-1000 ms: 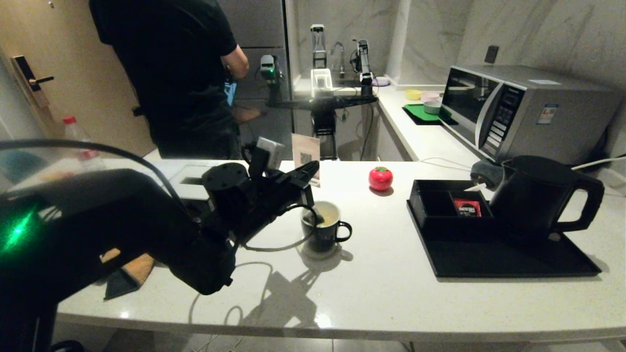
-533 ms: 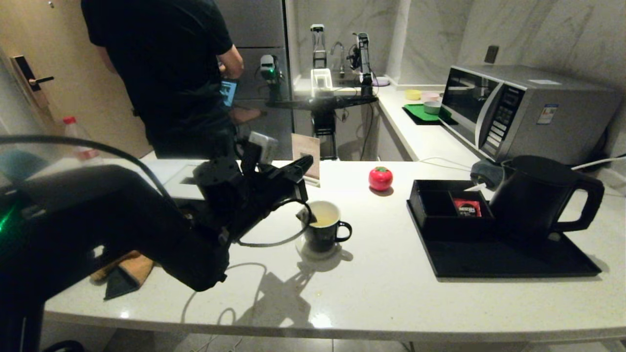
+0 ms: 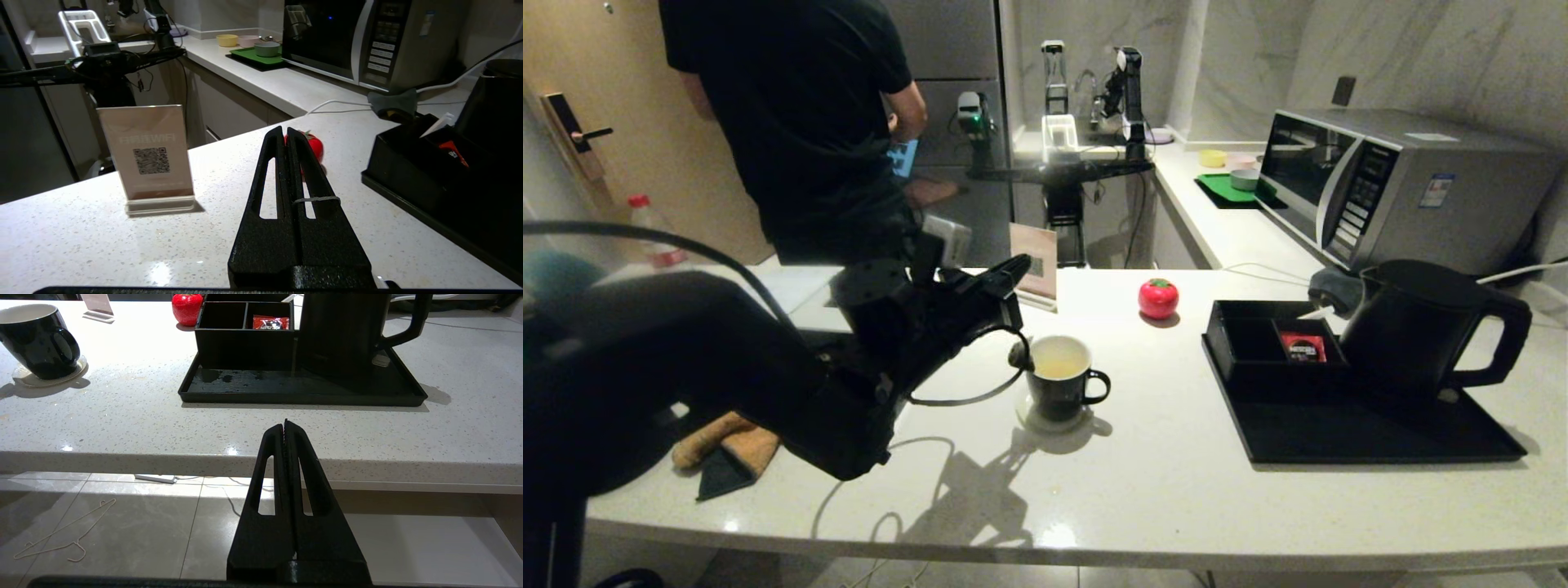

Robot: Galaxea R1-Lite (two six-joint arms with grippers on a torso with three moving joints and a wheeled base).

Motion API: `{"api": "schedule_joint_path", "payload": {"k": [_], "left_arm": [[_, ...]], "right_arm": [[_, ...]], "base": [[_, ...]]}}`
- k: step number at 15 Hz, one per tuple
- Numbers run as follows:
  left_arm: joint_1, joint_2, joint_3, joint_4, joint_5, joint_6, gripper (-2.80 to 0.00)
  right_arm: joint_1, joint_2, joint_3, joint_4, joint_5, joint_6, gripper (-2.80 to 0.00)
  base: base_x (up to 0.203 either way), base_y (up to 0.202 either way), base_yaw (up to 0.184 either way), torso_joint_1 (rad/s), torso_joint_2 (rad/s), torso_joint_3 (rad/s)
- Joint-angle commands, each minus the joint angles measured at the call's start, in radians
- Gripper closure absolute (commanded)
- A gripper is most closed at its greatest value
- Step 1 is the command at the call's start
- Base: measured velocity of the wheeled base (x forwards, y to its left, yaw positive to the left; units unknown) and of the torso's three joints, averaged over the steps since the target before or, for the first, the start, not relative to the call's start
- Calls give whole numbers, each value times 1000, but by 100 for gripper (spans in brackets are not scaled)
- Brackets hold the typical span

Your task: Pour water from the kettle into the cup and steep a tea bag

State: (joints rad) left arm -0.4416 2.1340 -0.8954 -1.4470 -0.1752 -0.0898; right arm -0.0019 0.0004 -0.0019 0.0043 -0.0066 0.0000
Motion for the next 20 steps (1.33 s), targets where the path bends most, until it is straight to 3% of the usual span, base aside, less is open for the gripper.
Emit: {"api": "schedule_joint_path", "payload": {"k": [1, 20], "left_arm": [[25, -5, 6, -9, -1, -1, 0], [128, -218, 5, 65, -4, 1, 0]], "right_arm": [[0, 0, 0, 0, 0, 0, 0], [-1, 0, 0, 0, 0, 0, 0]], "base": [[0, 0, 0, 0, 0, 0], [0, 0, 0, 0, 0, 0]]}}
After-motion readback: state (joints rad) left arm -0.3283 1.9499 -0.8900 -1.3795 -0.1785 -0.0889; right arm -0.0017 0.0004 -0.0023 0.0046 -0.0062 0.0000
